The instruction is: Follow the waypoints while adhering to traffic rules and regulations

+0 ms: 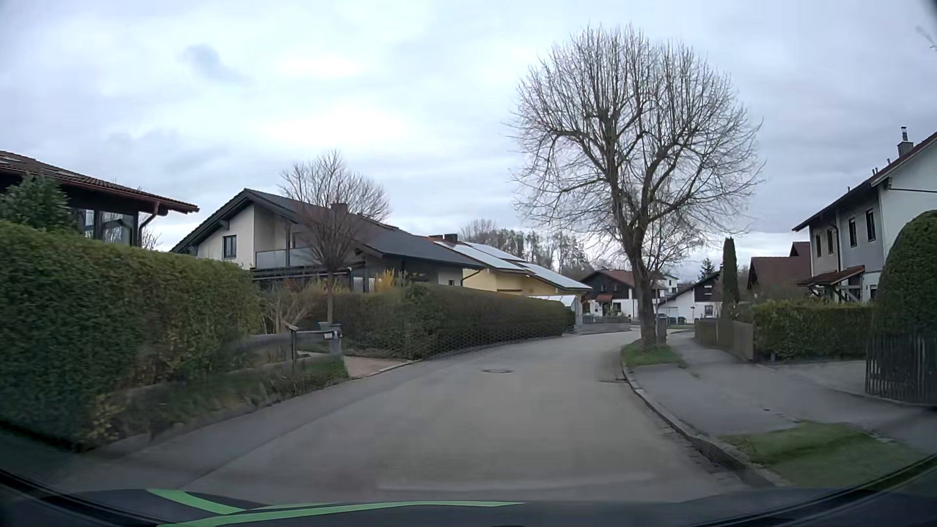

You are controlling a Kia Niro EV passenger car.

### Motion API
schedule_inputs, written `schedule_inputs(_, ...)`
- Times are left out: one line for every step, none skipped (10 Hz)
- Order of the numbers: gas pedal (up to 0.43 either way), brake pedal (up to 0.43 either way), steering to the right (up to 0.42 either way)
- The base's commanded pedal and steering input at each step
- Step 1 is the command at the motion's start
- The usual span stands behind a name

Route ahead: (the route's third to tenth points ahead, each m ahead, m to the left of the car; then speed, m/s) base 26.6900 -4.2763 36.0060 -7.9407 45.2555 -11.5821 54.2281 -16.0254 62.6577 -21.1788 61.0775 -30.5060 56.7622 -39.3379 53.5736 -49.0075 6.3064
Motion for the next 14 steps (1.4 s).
schedule_inputs(0.047, 0.000, 0.049)
schedule_inputs(0.047, 0.000, 0.049)
schedule_inputs(0.047, 0.000, 0.050)
schedule_inputs(0.047, 0.000, 0.051)
schedule_inputs(0.047, 0.000, 0.052)
schedule_inputs(0.047, 0.000, 0.053)
schedule_inputs(0.047, 0.000, 0.053)
schedule_inputs(0.047, 0.000, 0.053)
schedule_inputs(0.047, 0.000, 0.054)
schedule_inputs(0.047, 0.000, 0.056)
schedule_inputs(0.047, 0.000, 0.057)
schedule_inputs(0.047, 0.000, 0.057)
schedule_inputs(0.047, 0.000, 0.058)
schedule_inputs(0.047, 0.000, 0.059)
